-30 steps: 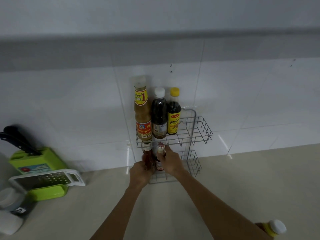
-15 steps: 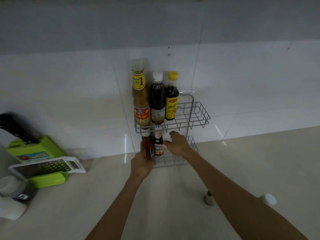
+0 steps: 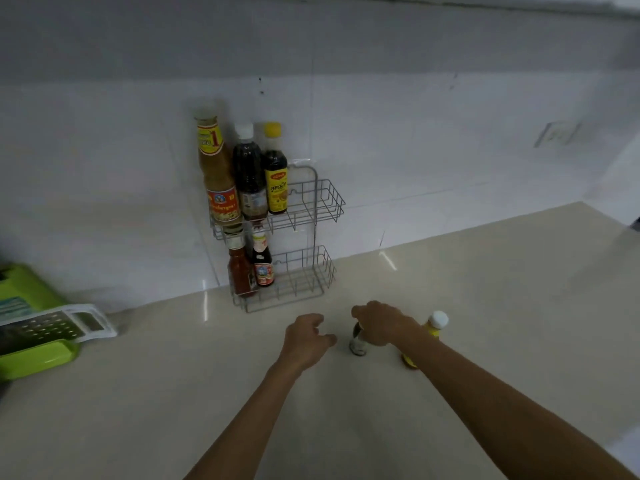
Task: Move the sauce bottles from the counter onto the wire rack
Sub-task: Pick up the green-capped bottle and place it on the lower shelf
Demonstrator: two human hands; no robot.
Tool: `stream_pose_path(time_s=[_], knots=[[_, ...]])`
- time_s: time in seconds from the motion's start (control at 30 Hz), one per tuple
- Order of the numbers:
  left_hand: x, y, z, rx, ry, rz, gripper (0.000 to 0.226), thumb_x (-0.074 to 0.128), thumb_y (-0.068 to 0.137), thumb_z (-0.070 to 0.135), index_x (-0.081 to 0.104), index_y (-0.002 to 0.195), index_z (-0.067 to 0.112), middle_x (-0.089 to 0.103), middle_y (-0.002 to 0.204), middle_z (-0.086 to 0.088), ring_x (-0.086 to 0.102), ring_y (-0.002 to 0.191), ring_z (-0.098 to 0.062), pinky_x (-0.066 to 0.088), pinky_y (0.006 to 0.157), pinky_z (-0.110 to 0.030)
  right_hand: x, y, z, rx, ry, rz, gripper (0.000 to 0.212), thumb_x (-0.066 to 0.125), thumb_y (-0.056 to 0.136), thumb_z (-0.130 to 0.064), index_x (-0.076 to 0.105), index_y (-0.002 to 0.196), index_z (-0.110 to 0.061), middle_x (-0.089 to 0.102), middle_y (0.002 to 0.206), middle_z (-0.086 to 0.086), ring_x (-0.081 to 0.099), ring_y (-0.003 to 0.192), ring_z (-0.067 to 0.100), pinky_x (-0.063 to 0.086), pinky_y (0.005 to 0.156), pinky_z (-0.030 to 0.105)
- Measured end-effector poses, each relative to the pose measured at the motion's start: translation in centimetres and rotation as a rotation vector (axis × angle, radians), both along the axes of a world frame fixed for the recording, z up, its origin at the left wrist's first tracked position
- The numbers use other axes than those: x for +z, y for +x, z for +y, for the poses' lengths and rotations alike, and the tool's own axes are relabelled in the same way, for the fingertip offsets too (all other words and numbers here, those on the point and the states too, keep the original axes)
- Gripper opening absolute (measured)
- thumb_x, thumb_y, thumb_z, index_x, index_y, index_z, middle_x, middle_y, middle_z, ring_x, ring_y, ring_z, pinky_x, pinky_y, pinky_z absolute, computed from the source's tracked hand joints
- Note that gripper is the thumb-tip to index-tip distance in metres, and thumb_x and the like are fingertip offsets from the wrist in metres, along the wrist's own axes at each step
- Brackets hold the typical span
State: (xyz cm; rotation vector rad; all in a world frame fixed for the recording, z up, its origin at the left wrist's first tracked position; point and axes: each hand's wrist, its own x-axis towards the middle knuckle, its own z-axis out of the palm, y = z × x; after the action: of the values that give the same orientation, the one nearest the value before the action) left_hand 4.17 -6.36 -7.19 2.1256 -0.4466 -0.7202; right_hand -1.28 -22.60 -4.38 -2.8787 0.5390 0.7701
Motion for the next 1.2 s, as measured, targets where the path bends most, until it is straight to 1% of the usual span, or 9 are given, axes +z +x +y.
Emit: stream_pose_path(time_s=[0.27, 0.43, 0.57, 0.7, 0.8, 0.97, 1.03, 1.1, 1.2], knots=[[-1.7, -4.1, 1.1, -0.113, 0.027, 0.049, 0.082, 0.084, 0.07, 0.023, 0.046, 0.142, 0.012, 0.054, 0.141, -0.008, 0.053, 0.127, -0.021, 0.045, 0.103, -0.027, 1.2, -2.3, 1.9, 0.042, 0.218, -0.168, 0.035, 0.057, 0.095, -0.029, 0.05, 0.119, -0.005, 0.057, 0.118, 0.02, 0.057, 0.103, 0.032, 0.048, 0.081, 0.038], [0.9, -4.7, 3.5, -0.006, -0.132, -0.061, 0.058, 0.085, 0.068, 0.032, 0.059, 0.12, 0.025, 0.065, 0.107, 0.012, 0.059, 0.095, -0.009, 0.046, 0.069, -0.015, 6.9, -3.0, 5.3, 0.209, 0.312, -0.314, 0.032, 0.061, 0.091, -0.038, 0.052, 0.114, -0.016, 0.06, 0.111, 0.012, 0.058, 0.095, 0.025, 0.048, 0.072, 0.033], [4.8, -3.8, 6.2, -0.083, -0.283, 0.077, 0.024, 0.085, 0.07, 0.017, 0.068, 0.086, 0.016, 0.07, 0.077, 0.006, 0.064, 0.069, -0.008, 0.053, 0.056, -0.021, 11.4, -3.8, 7.8, 0.311, 0.406, -0.376, 0.049, 0.066, 0.085, -0.052, 0.046, 0.12, -0.025, 0.064, 0.105, 0.005, 0.061, 0.088, 0.021, 0.054, 0.072, 0.034], [7.8, -3.3, 9.0, -0.24, -0.288, 0.154, 0.022, 0.084, 0.07, 0.009, 0.064, 0.073, 0.019, 0.065, 0.069, 0.008, 0.059, 0.062, -0.006, 0.048, 0.056, -0.02, 14.0, -4.9, 8.6, 0.464, 0.451, -0.413, 0.041, 0.054, 0.096, -0.041, 0.038, 0.133, -0.029, 0.064, 0.111, 0.001, 0.063, 0.092, 0.018, 0.055, 0.076, 0.034], [8.8, -3.4, 9.9, -0.249, -0.279, 0.124, 0.023, 0.084, 0.07, 0.012, 0.064, 0.072, 0.02, 0.064, 0.067, 0.01, 0.059, 0.064, -0.006, 0.049, 0.056, -0.021, 15.0, -5.0, 9.6, 0.539, 0.326, -0.484, 0.027, 0.052, 0.095, -0.05, 0.046, 0.104, -0.026, 0.061, 0.092, -0.001, 0.057, 0.079, 0.017, 0.051, 0.067, 0.037], [9.2, -3.8, 10.1, -0.108, -0.33, 0.077, 0.027, 0.088, 0.066, 0.018, 0.063, 0.075, 0.024, 0.064, 0.067, 0.013, 0.06, 0.065, -0.009, 0.051, 0.06, -0.028, 16.0, -4.2, 10.9, 0.569, -0.191, -0.611, 0.055, 0.03, 0.083, -0.081, 0.039, 0.072, -0.028, 0.05, 0.066, -0.003, 0.049, 0.064, 0.019, 0.038, 0.062, 0.032], [9.8, -3.9, 10.5, -0.156, -0.335, 0.103, 0.026, 0.087, 0.068, 0.016, 0.064, 0.077, 0.023, 0.065, 0.072, 0.009, 0.061, 0.067, -0.009, 0.051, 0.06, -0.026, 17.1, -4.3, 10.8, 0.589, -0.146, -0.607, 0.058, 0.033, 0.08, -0.084, 0.054, 0.091, -0.031, 0.062, 0.08, -0.004, 0.054, 0.071, 0.017, 0.041, 0.064, 0.032], [10.4, -3.6, 11.0, -0.197, -0.344, 0.111, 0.024, 0.086, 0.069, 0.013, 0.064, 0.073, 0.022, 0.065, 0.071, 0.006, 0.06, 0.065, -0.01, 0.049, 0.057, -0.023, 18.2, -4.5, 10.8, 0.58, 0.129, -0.503, 0.062, 0.047, 0.085, -0.071, 0.038, 0.137, -0.038, 0.064, 0.109, -0.006, 0.055, 0.084, 0.012, 0.047, 0.072, 0.03], [11.1, -2.9, 11.4, -0.164, -0.368, 0.096, 0.026, 0.086, 0.068, 0.011, 0.063, 0.071, 0.023, 0.064, 0.069, 0.008, 0.059, 0.064, -0.008, 0.048, 0.057, -0.025, 18.2, -4.5, 10.9, 0.58, 0.363, -0.391, 0.046, 0.056, 0.096, -0.038, 0.035, 0.137, -0.032, 0.065, 0.11, -0.002, 0.061, 0.08, 0.01, 0.054, 0.071, 0.028]])
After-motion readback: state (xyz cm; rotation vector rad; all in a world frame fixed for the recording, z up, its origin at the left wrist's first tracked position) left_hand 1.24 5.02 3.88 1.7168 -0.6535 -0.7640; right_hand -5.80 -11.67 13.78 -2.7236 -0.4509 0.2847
